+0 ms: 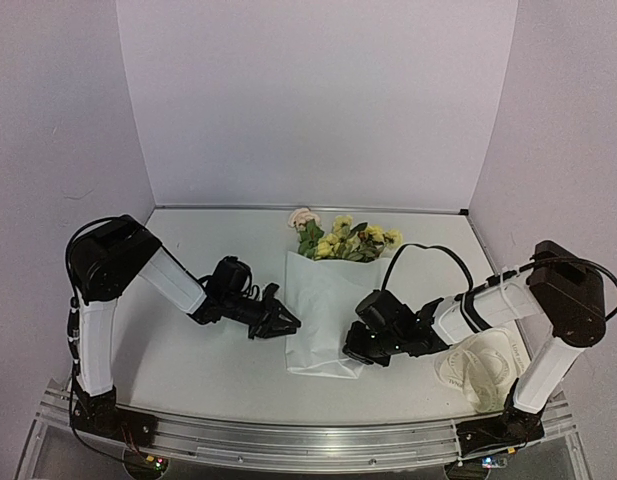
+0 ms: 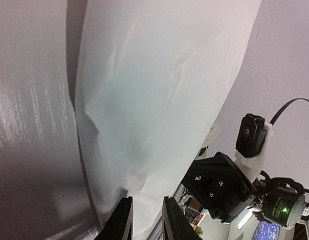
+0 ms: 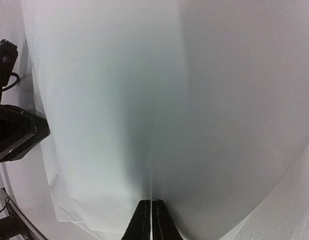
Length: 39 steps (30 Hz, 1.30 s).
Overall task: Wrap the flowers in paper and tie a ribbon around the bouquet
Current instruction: Press the fold line of the folded bouquet.
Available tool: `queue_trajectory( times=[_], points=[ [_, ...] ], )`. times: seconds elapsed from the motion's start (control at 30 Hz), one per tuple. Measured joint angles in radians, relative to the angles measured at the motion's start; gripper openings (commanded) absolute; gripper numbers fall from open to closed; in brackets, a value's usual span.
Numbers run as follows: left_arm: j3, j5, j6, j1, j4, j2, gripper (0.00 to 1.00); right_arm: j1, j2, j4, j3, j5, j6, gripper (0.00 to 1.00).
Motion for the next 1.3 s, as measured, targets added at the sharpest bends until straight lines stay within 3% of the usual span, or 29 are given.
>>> queue_trajectory(
  times=[0.7, 1.3],
  points=[
    [0.181, -0.041, -0.058, 0.091, -0.011, 0.108, 0.24, 0.000, -0.002, 0.010, -0.009, 0.000, -0.005, 0.04],
    [0.598, -0.017, 0.003, 0.212, -0.211, 0.316, 0.25, 0.000, -0.006, 0.018, -0.018, 0.000, -0.005, 0.03]
  ],
)
